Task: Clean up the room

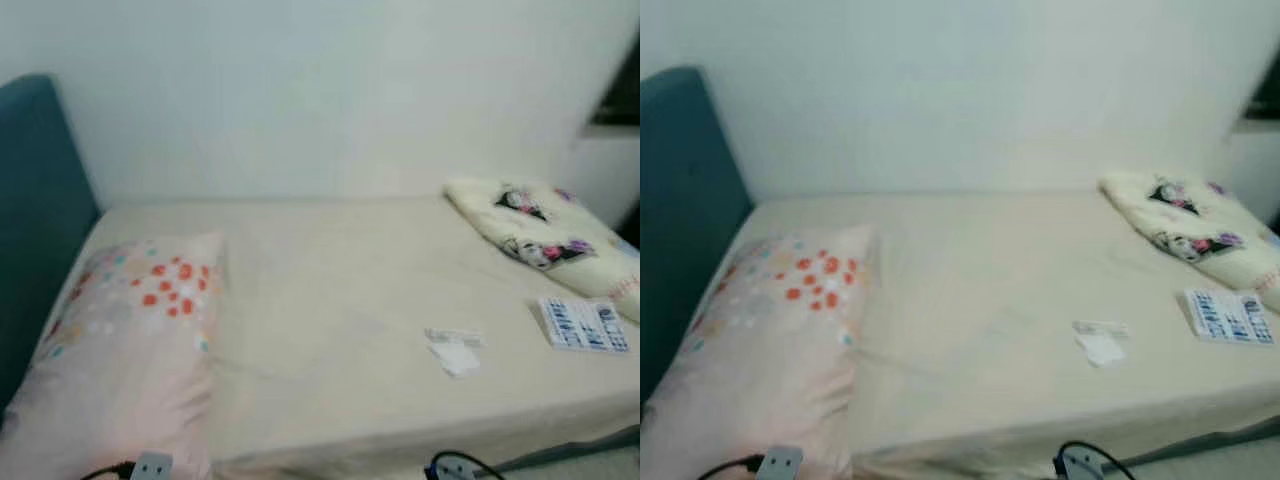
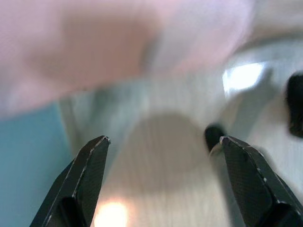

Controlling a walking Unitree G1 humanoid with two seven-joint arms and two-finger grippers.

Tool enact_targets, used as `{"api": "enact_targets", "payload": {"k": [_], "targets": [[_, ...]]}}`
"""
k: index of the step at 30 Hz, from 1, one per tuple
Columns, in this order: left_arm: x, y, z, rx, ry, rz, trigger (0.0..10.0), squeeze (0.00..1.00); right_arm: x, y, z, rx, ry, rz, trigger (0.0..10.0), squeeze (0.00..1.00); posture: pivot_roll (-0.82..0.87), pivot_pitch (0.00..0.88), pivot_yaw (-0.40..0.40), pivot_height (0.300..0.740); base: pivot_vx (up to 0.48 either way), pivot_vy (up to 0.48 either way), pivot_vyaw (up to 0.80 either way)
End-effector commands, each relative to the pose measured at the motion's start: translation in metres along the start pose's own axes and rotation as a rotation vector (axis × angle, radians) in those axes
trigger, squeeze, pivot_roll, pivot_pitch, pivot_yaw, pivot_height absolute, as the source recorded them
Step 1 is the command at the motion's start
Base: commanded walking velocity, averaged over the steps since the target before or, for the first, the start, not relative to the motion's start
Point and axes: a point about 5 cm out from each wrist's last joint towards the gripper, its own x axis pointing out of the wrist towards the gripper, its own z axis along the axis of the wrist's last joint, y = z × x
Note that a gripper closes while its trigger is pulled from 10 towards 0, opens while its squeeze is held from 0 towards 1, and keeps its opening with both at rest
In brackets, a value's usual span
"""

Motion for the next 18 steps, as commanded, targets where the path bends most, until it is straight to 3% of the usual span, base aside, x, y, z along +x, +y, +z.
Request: {"api": "enact_targets", "payload": {"k": [1, 4, 10, 18], "targets": [[-0.001, -0.004, -0.007, -0.011, 0.028, -0.014, 10.0, 0.0, 0.0, -0.002, 0.007, 0.004, -0.028, -0.011, 10.0, 0.0, 0.04, 0.0, -0.054, 0.74, 0.0, 0.0, 0.0], [-0.001, -0.007, -0.007, -0.038, 0.035, -0.029, 10.0, 0.0, 0.0, -0.001, 0.008, 0.023, -0.036, 0.006, 10.0, 0.0, 0.04, 0.0, -0.053, 0.74, 0.0, 0.0, 0.0], [-0.001, -0.008, -0.008, -0.07, 0.052, -0.03, 10.0, 0.0, 0.0, 0.003, 0.018, 0.052, -0.102, 0.073, 10.0, 0.0, 0.04, 0.0, -0.053, 0.74, 0.0, -0.451, 0.0], [-0.001, -0.009, -0.008, -0.077, 0.055, -0.039, 10.0, 0.0, 0.001, 0.005, 0.018, 0.042, -0.089, 0.057, 10.0, 0.0, 0.03, 0.0, -0.052, 0.74, 0.0, -0.461, 0.74]]}}
